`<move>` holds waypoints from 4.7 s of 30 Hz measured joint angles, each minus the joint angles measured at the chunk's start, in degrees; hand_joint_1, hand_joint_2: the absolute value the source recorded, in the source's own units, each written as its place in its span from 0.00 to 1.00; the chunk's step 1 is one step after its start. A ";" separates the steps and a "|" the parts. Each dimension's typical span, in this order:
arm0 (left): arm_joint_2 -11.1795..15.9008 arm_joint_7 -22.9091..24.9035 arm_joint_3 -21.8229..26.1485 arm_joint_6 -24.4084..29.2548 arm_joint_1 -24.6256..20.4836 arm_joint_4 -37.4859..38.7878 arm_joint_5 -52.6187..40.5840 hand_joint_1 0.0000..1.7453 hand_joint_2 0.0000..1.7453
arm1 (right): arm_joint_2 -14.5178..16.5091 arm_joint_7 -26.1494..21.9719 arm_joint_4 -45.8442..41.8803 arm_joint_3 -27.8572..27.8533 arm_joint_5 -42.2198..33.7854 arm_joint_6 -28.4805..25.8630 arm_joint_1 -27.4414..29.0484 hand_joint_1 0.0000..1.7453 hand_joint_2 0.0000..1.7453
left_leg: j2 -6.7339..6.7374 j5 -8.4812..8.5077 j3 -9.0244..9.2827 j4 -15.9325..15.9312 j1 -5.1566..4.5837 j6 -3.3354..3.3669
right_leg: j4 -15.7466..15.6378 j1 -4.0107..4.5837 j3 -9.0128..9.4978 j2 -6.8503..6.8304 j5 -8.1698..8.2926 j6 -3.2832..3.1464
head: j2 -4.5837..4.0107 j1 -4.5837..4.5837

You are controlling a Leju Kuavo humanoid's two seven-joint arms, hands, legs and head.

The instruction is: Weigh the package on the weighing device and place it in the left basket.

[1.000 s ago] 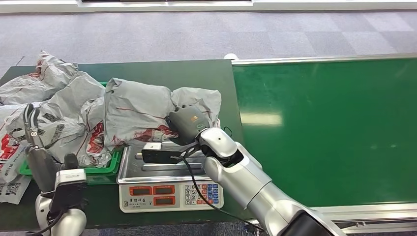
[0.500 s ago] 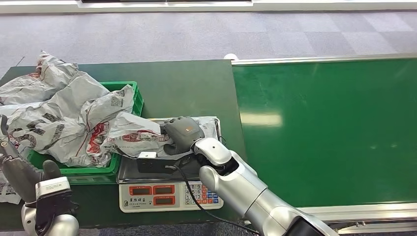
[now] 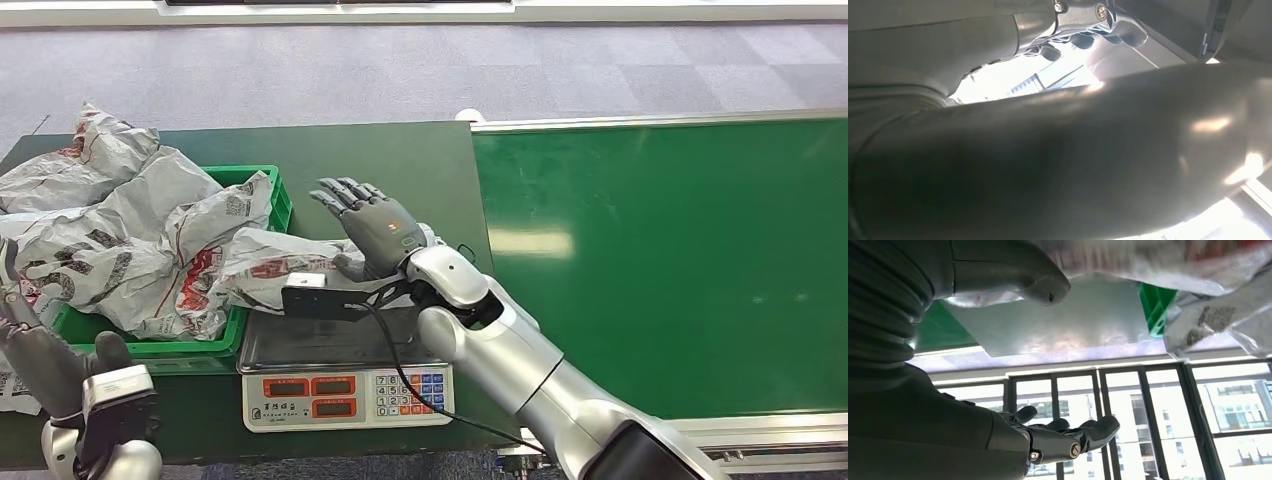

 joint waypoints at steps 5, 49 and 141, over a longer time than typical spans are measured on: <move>-0.71 -0.88 -0.01 1.31 0.51 -0.58 -0.38 0.00 0.00 | -1.38 1.31 -3.73 -0.02 -1.56 0.73 -2.43 0.00 1.00 | 0.01 0.00 0.00 0.00 0.00 0.00 | 0.00 0.00 0.00 0.00 0.00 0.00 | 0.00 0.00; 24.94 5.81 -41.12 -51.29 -42.14 54.93 -7.54 1.00 1.00 | -40.14 -4.32 -53.74 -23.87 -6.87 -10.14 40.16 0.00 1.00 | 0.63 -0.26 0.55 -0.28 -0.06 0.03 | -0.09 -0.26 0.75 0.46 0.01 -0.10 | 0.00 0.03; 24.03 14.93 9.19 -25.43 -20.36 29.33 -14.93 0.00 0.00 | -29.78 -0.56 -69.19 -32.57 7.11 -20.08 68.96 0.00 1.00 | 0.42 0.14 0.44 -0.72 0.17 -0.94 | -0.04 0.17 -0.08 0.19 0.00 -1.10 | 0.00 0.01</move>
